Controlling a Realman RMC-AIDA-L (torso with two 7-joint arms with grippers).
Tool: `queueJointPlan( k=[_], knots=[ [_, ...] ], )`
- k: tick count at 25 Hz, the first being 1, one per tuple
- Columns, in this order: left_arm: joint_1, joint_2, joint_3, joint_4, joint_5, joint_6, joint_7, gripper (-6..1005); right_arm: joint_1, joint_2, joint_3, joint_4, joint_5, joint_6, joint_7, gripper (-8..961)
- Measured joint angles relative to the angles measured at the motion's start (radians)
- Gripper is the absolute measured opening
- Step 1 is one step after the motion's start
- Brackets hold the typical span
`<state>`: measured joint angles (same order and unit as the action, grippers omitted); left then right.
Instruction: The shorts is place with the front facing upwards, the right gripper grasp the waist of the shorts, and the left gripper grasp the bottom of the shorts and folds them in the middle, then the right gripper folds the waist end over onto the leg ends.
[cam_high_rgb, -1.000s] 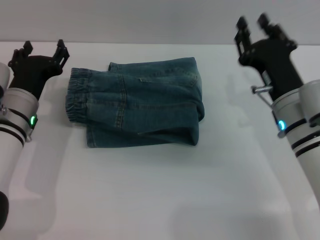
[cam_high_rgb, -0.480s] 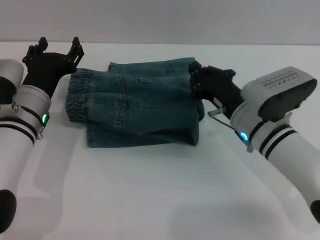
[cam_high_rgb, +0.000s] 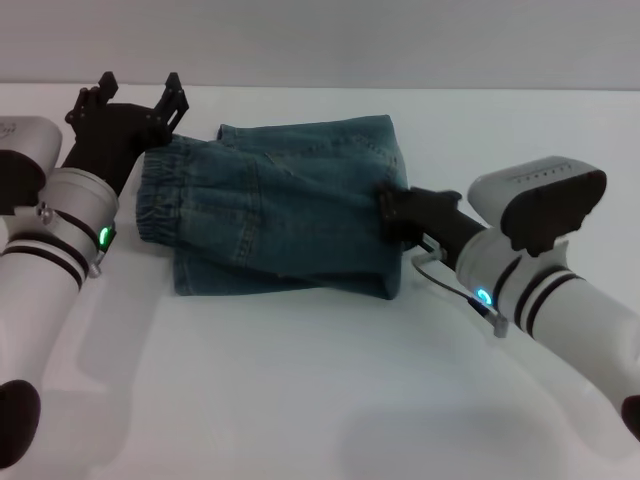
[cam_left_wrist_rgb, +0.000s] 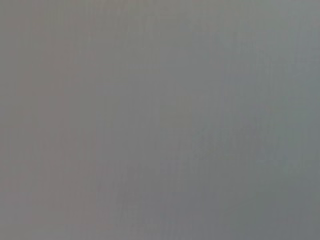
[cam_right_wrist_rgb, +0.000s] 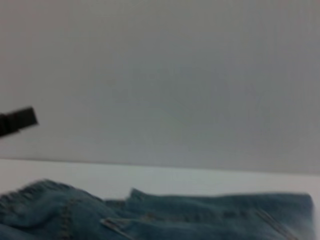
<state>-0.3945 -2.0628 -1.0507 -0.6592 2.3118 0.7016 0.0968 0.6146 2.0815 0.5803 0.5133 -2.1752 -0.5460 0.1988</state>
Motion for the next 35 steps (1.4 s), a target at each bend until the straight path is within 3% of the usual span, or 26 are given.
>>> queueJointPlan(
  k=[8,12,17,26,35],
  knots=[
    [0.001,0.002,0.037,-0.024,0.017,0.000,0.000,808,-0.007,0.001,-0.017,-0.016,-0.021,0.005,0.067,22],
    [0.007,0.003,0.046,-0.055,0.066,-0.006,-0.003,808,-0.061,-0.011,0.026,0.057,-0.114,-0.111,0.061,29],
    [-0.006,0.002,0.088,-0.072,0.098,-0.009,-0.042,808,-0.152,-0.007,0.159,0.075,-0.260,-0.333,0.012,37],
    [-0.086,-0.010,0.194,0.108,0.103,-0.033,-0.161,808,-0.251,-0.007,0.258,0.098,-0.265,-0.477,-0.073,53],
    [-0.118,-0.008,0.210,0.217,0.105,-0.120,-0.277,809,-0.266,-0.007,0.261,0.091,-0.261,-0.469,-0.065,68]
  ],
)
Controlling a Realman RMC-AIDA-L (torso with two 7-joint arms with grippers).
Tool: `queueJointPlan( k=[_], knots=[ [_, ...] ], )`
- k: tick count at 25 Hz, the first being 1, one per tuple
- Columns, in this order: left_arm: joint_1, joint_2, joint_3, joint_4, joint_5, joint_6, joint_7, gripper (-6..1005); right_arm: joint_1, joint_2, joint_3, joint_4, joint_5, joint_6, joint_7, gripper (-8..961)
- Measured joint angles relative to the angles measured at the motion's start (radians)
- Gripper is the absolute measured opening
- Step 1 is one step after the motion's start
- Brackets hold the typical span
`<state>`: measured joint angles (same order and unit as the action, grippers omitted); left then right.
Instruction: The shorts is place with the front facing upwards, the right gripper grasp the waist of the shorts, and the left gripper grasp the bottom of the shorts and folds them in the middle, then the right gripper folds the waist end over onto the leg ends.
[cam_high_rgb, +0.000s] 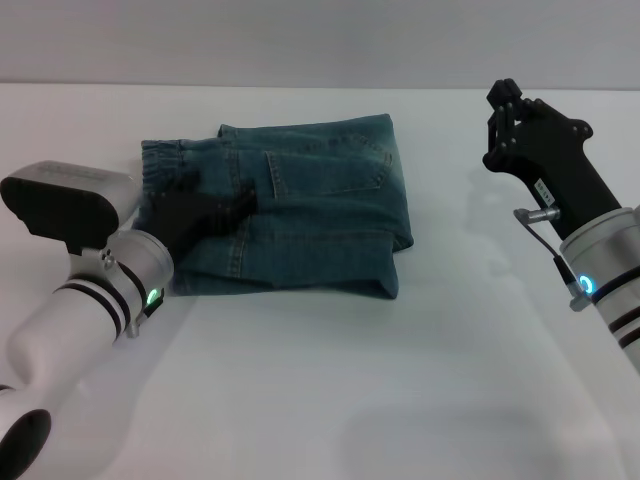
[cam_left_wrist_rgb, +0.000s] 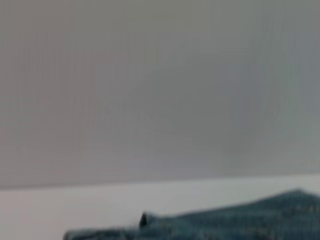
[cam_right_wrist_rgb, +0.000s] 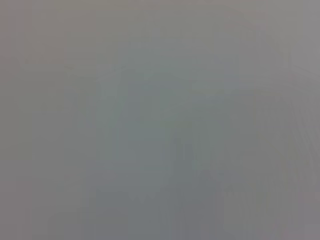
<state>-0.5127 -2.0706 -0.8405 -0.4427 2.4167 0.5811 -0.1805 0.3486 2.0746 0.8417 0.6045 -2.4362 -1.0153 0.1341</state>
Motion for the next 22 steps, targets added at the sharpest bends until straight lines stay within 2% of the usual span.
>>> queueJointPlan(
  k=[5,10,14,18,22],
  knots=[
    [0.003,-0.001,0.010,-0.003,0.000,-0.007,0.008,809,-0.003,0.001,0.000,-0.008,0.000,0.007,0.000,77],
    [0.040,0.009,0.016,-0.048,0.002,0.202,0.059,809,-0.040,-0.002,0.015,-0.007,-0.003,-0.067,-0.013,85],
    [0.068,0.011,-0.066,-0.062,0.002,0.335,0.125,809,-0.105,0.000,0.098,-0.018,-0.001,-0.168,-0.031,92],
    [0.074,0.012,-0.165,-0.014,0.001,0.354,0.193,809,-0.162,0.003,0.189,-0.104,0.006,-0.295,-0.033,99],
    [0.069,0.012,-0.221,0.059,0.001,0.365,0.227,809,-0.197,0.004,0.235,-0.187,0.051,-0.332,-0.033,106]
  ],
)
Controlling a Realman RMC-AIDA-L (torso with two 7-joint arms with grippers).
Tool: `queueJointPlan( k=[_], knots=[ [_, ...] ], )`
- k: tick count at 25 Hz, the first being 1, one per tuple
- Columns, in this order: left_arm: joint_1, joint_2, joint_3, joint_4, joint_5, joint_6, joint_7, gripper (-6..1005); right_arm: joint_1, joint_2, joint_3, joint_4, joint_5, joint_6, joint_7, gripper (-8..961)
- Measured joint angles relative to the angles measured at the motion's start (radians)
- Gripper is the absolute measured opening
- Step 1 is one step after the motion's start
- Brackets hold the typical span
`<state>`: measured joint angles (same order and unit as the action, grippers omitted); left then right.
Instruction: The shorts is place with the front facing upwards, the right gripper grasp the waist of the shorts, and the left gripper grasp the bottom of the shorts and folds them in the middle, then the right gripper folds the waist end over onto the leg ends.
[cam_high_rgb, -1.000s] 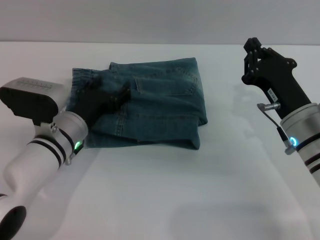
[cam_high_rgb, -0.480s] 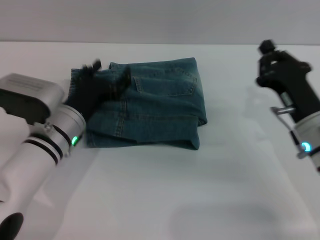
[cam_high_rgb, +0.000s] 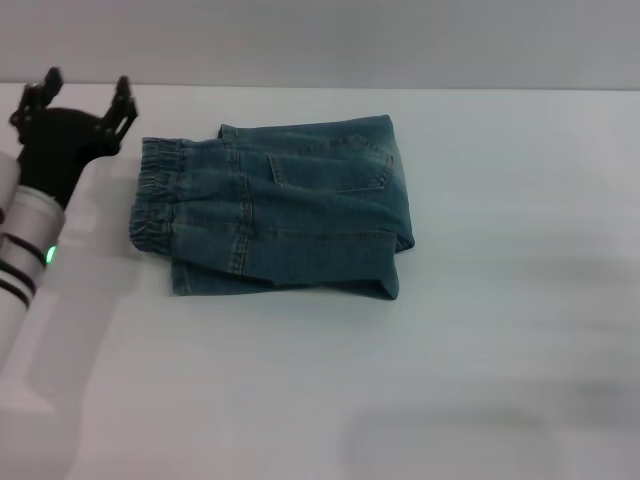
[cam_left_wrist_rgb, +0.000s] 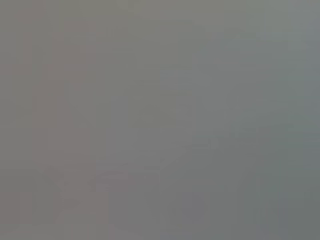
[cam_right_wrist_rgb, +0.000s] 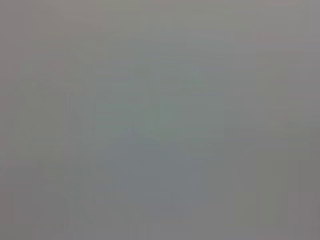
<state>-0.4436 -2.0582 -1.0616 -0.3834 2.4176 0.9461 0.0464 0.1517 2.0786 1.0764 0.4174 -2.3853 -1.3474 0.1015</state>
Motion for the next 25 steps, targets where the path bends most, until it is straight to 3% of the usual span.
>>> queueJointPlan(
  k=[2,18,25],
  knots=[
    [-0.003,0.002,-0.014,0.028,0.000,-0.002,-0.004,809,-0.012,0.000,0.000,-0.025,0.030,-0.002,0.000,109],
    [-0.002,-0.004,-0.037,0.057,0.000,-0.009,-0.005,809,-0.032,0.005,-0.010,-0.052,0.058,-0.033,0.008,761],
    [0.006,-0.007,-0.022,0.064,0.000,0.002,-0.005,808,-0.024,0.007,-0.013,-0.061,0.058,-0.028,0.009,796]
  ],
)
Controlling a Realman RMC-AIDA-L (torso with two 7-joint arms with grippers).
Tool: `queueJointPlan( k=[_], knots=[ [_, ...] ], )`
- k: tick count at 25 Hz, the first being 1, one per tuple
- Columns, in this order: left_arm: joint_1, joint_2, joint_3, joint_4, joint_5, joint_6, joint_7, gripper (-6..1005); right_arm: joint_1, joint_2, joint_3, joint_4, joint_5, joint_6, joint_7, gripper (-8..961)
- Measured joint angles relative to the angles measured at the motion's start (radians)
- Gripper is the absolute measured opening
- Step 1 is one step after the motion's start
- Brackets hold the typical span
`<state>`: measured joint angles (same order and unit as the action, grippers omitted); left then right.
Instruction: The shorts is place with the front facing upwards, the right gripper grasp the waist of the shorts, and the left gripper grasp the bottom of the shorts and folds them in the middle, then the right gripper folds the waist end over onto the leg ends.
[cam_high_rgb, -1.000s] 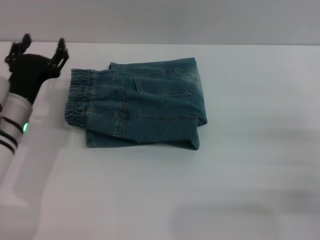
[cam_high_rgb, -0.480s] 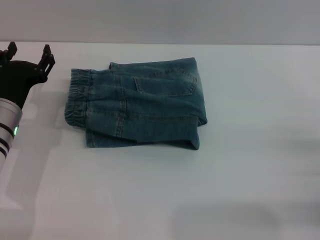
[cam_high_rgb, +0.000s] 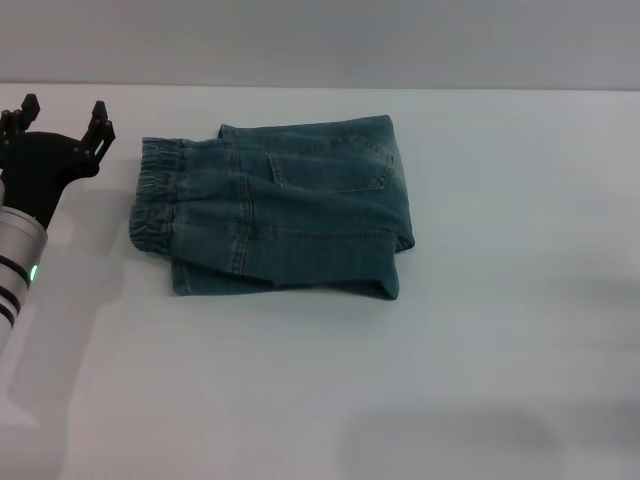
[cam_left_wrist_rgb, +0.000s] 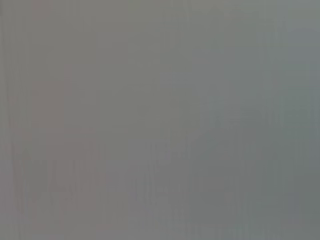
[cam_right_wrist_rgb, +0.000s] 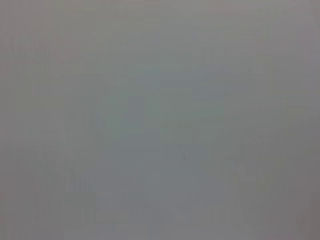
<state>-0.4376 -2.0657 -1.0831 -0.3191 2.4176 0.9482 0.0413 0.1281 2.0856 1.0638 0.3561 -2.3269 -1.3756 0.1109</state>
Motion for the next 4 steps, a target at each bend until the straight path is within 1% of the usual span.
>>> queueJointPlan(
  k=[4],
  knots=[
    [0.001,-0.002,0.005,0.000,0.000,-0.003,-0.003,808,0.003,0.001,-0.003,-0.005,0.000,0.001,0.000,816]
  ],
)
